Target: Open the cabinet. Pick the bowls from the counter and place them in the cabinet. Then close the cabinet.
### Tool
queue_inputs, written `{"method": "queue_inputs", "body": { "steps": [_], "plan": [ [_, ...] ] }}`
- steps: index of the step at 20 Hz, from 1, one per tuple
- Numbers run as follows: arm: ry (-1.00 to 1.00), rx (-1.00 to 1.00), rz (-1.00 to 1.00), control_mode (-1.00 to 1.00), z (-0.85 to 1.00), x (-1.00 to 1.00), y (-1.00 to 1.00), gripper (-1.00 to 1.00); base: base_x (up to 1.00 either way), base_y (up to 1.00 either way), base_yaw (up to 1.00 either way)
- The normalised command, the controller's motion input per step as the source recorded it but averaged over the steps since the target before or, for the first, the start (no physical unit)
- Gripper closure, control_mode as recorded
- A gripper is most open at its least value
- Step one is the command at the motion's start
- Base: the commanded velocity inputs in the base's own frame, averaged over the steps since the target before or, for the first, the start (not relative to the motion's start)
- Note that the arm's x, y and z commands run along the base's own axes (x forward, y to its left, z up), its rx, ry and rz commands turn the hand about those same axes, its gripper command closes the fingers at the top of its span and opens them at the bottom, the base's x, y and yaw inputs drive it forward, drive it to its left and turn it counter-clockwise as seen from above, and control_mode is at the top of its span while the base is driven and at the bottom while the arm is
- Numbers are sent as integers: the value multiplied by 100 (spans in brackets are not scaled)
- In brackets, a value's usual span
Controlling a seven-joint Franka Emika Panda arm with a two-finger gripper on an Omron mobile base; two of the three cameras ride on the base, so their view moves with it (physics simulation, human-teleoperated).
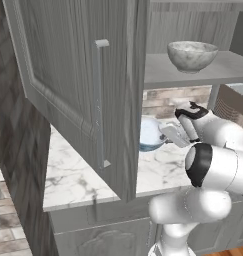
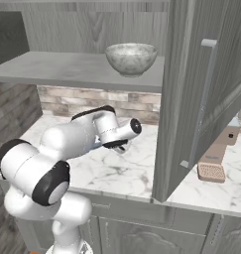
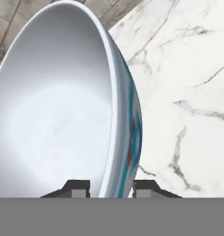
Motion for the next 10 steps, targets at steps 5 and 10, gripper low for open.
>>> {"method": "queue_inputs", "body": {
  "steps": [5,10],
  "plan": [
    [-1,0,0,-100,31,-51,0,100,0,0,0],
    [2,-1,-1,-100,43,-53,0,100,0,0,0]
  ]
}}
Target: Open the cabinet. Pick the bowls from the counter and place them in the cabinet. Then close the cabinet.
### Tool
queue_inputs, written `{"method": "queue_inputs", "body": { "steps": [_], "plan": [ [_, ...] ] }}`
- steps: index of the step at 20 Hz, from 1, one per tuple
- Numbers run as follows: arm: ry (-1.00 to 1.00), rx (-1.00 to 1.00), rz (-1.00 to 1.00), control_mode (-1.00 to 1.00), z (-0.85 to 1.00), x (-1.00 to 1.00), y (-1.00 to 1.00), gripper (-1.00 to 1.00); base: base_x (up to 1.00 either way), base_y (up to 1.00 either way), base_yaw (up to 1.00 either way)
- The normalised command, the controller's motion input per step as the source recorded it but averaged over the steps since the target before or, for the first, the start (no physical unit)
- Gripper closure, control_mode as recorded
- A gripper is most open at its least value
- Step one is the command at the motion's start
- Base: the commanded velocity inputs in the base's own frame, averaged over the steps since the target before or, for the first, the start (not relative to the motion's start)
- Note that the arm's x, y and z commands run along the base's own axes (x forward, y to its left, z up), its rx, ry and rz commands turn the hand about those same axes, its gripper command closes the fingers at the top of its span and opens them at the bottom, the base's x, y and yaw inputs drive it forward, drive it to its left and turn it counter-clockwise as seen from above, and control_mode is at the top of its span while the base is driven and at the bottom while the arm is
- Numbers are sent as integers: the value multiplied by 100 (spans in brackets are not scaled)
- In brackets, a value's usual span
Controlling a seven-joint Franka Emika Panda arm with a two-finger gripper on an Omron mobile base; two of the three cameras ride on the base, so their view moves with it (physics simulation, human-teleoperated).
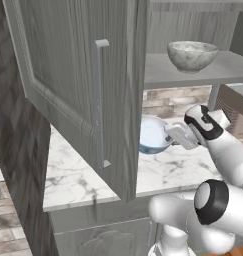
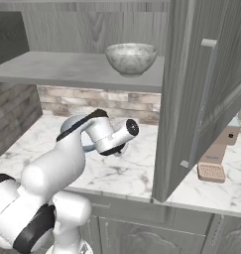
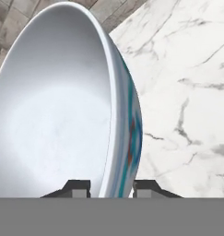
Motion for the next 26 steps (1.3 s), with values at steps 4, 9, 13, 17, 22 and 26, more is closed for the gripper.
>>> {"method": "queue_inputs", "body": {
  "steps": [4,9,13,17,22,26],
  "plan": [
    [1,-9,-7,-100,50,-52,0,100,0,0,0],
    [5,-8,-10,-100,46,-52,0,100,0,0,0],
    [4,-9,-11,-100,36,-56,0,100,0,0,0],
    [0,-10,-11,-100,33,-58,0,100,0,0,0],
    [0,-5,-10,-100,44,-59,0,100,0,0,0],
    [0,0,-6,-100,51,-61,0,100,0,0,0]
  ]
}}
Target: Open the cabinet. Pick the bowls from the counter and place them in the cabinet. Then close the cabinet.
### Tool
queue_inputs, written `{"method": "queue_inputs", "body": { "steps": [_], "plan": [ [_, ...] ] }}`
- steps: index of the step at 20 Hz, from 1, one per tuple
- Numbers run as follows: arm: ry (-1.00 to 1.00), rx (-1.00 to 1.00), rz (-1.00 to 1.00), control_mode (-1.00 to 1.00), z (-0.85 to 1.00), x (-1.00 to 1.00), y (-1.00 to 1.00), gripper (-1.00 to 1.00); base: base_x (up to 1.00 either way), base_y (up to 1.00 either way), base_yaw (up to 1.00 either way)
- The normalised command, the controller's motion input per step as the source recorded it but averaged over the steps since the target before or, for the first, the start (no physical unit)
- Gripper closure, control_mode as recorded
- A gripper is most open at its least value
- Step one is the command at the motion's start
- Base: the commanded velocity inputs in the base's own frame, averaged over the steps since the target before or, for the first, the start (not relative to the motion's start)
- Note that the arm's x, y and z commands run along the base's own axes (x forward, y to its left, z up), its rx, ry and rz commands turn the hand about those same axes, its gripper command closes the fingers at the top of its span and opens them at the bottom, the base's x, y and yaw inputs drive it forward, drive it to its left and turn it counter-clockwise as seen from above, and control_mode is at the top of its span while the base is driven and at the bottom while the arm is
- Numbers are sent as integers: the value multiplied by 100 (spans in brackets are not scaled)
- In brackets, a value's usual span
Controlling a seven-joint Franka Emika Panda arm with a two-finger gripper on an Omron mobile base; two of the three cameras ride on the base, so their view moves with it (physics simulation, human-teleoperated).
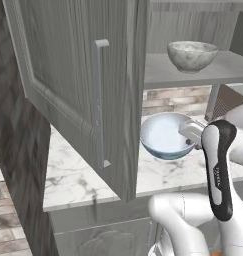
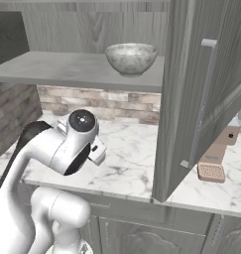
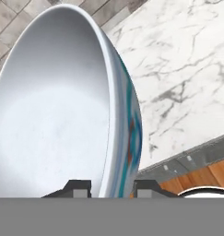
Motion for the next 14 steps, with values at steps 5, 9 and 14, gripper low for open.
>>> {"method": "queue_inputs", "body": {
  "steps": [5,9,14],
  "plan": [
    [-2,0,-4,-100,53,-58,0,100,0,0,0],
    [-2,0,-4,-100,59,-52,0,100,0,0,0],
    [-1,0,-4,-100,63,-40,0,100,0,0,0]
  ]
}}
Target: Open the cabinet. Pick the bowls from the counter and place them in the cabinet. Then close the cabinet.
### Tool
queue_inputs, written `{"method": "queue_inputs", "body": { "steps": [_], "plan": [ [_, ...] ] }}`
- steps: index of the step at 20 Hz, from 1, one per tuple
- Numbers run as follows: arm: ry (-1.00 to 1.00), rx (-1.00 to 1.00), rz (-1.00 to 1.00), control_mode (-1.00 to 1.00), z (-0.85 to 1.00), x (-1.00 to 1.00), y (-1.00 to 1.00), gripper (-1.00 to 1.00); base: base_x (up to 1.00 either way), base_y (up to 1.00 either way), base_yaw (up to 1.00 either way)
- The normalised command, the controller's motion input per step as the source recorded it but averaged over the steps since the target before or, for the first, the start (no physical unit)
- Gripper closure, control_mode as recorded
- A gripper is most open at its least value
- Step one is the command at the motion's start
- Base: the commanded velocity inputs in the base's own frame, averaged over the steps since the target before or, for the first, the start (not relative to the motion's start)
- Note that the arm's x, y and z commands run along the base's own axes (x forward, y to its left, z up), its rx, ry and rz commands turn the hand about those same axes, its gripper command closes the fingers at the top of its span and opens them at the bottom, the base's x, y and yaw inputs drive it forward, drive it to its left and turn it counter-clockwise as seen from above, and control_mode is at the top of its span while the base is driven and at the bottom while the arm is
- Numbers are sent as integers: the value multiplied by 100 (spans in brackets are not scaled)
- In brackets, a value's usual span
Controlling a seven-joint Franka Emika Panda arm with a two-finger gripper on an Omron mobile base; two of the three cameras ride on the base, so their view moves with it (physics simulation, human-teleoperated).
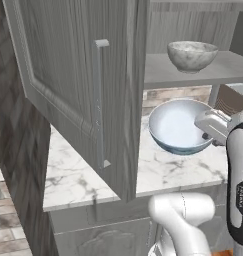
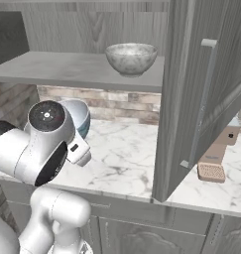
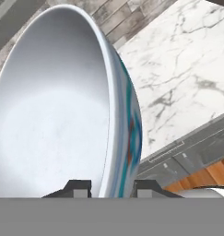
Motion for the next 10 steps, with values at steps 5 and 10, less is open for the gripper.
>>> {"method": "queue_inputs", "body": {
  "steps": [5,10],
  "plan": [
    [-3,0,-2,-100,61,-31,9,100,0,0,0],
    [-2,5,0,-100,58,-31,13,100,0,0,0]
  ]
}}
